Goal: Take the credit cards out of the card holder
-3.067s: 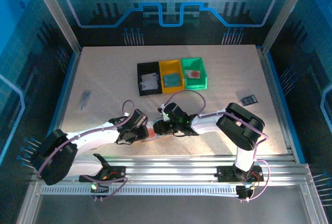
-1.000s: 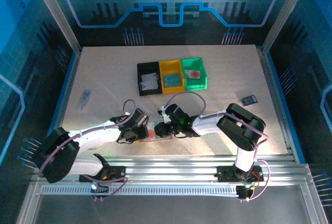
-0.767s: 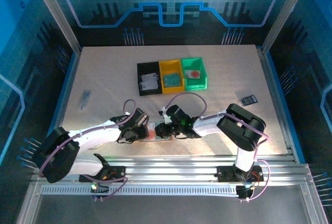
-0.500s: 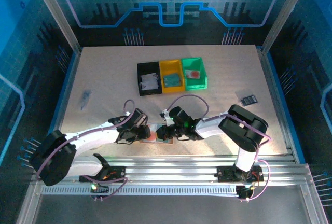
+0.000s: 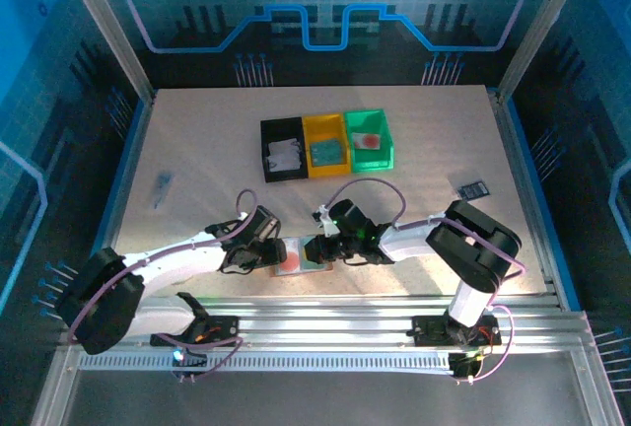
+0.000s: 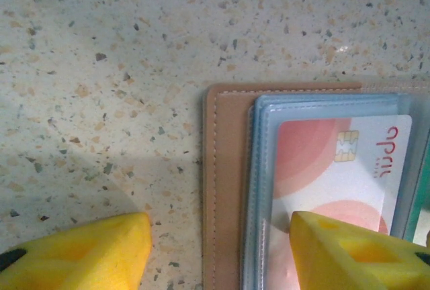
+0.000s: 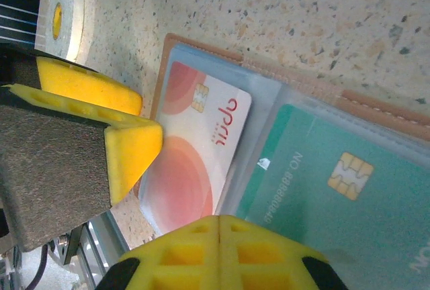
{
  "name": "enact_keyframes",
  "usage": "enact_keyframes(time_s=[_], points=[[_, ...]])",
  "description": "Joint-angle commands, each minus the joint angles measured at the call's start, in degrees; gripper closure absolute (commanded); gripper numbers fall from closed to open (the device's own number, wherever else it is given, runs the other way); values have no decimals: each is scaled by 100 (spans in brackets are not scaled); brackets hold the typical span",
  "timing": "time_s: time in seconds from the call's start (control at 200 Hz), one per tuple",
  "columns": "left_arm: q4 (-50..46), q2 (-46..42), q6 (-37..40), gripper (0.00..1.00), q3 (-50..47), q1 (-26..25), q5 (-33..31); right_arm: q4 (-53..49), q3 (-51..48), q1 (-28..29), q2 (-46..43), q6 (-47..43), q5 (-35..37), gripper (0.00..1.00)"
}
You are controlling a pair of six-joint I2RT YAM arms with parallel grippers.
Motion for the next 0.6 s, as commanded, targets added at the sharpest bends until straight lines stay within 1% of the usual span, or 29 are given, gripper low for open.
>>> enact_keyframes(time_s=[0.0, 0.065, 0.11, 0.14, 0.36, 0.595], points=[[735, 237, 130, 42, -147, 66, 207, -173, -28, -54, -181, -154, -126, 100], [812, 288, 107, 42, -185, 84, 226, -244, 4, -55, -239, -181, -88, 100], [872, 365, 96, 43, -184, 84, 268, -340, 38, -55, -258, -213, -18, 93], [919, 432, 76, 43, -178, 89, 289, -403, 59, -56, -263, -233, 20, 92], [1359, 959, -59, 47, 57, 84, 614, -643, 71, -88, -293, -283, 313, 87], [1700, 1329, -275, 48, 458, 60, 1016, -652, -46, -208, -477, -333, 373, 81]])
